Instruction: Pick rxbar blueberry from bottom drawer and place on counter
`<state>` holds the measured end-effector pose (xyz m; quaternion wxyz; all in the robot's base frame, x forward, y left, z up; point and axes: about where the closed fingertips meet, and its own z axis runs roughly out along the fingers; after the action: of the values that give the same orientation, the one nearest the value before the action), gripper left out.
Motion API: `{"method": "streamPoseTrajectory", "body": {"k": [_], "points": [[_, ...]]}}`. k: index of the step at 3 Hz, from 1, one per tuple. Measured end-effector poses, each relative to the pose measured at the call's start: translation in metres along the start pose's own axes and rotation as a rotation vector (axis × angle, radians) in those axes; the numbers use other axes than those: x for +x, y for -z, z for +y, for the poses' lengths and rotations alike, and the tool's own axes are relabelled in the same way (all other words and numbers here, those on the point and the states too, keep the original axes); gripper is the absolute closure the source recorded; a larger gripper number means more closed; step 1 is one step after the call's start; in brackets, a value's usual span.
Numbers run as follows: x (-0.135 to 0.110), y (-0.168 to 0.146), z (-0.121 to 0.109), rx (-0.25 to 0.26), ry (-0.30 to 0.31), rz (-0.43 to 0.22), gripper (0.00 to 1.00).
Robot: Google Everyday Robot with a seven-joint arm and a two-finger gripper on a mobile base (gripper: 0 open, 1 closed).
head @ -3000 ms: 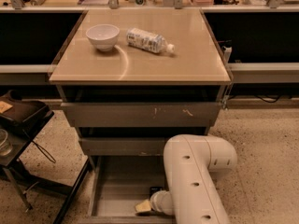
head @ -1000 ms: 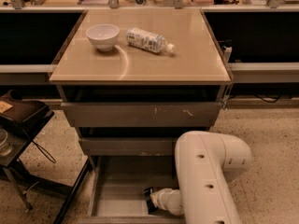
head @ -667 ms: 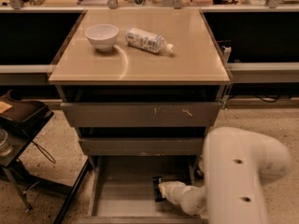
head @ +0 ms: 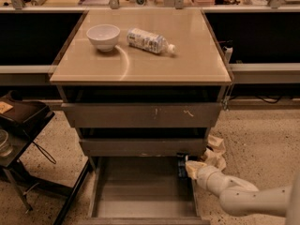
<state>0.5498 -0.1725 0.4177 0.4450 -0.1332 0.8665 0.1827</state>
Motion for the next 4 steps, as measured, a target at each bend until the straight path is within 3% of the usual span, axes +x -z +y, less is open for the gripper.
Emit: {"method": "streamPoseTrajectory", "body": {"k": [1, 2, 3, 4], "points": [[-0.088, 0.048, -0.023, 0.05, 0.019, -0.066, 1.0], [-0.183, 0.075, -0.009, 0.059, 0.105, -0.089, 1.0], [-0.248, 0.1, 0.033, 0.054, 0.243, -0.065, 1.0], [-0.285, 0.116, 0.053, 0.044, 0.299, -0.104, 1.0]]}}
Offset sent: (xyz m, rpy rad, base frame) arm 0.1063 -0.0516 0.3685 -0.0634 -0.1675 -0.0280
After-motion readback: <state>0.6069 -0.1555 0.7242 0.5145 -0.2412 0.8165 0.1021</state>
